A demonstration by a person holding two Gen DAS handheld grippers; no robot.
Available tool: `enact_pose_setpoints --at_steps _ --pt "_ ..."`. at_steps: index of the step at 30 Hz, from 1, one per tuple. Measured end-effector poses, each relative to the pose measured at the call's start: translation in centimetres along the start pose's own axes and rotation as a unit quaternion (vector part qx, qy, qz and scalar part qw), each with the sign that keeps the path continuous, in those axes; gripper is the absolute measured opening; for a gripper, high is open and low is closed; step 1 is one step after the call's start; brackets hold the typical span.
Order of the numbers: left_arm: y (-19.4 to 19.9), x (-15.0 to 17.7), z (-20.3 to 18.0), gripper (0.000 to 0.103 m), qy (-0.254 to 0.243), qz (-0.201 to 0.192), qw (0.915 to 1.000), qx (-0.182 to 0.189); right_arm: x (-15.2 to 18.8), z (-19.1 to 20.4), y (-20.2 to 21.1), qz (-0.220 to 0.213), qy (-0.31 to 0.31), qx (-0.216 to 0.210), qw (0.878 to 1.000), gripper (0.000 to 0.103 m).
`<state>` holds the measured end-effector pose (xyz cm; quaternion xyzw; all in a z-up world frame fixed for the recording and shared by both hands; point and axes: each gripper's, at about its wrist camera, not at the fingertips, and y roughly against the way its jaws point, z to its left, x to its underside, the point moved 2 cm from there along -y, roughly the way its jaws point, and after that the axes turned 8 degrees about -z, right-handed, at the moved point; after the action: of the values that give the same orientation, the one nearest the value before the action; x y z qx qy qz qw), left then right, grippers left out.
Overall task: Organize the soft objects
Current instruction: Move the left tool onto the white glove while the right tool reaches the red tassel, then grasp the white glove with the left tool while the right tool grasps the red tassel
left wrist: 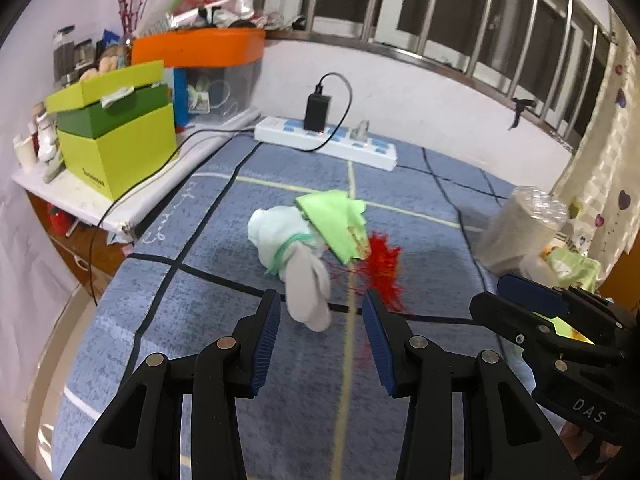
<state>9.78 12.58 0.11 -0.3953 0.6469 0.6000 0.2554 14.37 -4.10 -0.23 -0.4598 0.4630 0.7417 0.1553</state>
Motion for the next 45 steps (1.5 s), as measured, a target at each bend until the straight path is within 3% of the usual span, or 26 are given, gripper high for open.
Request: enact_pose_setpoints --at_steps 16,26,28,29,33,45 --pt "-6.6 -0.1 2.1 0.042 0.026 0.032 0.9991 0.007 0.6 -0.3 -7.8 0.044 -0.026 -0.011 0.999 0.044" --pt "-9.0 0.6 2.6 0.041 0.023 0.048 0.9986 -0.002 0.9 -0.9 -10.5 0.056 -0.032 0.013 0.998 0.044" --pt "-9.1 0.7 2.4 0.037 0.018 0.047 0.9987 -0.002 0.7 -0.9 -10.5 0.053 -0.029 0.016 0.998 0.039" --pt "-9.1 0.7 2.4 0.029 0.018 0.048 0.9987 0.0 0.8 -0.9 -10.6 0.056 -0.026 0.018 0.998 0.03" --pt "-9.0 0.8 2.5 0.012 0.021 0.051 0.9985 0.006 0.8 -0.9 -10.3 0.054 -0.02 0.025 0.998 0.029" --pt "-5.0 1.6 2.2 0.009 0.027 0.036 0.999 0.008 1.3 -1.2 -5.8 0.032 -0.029 0.015 0.999 0.028"
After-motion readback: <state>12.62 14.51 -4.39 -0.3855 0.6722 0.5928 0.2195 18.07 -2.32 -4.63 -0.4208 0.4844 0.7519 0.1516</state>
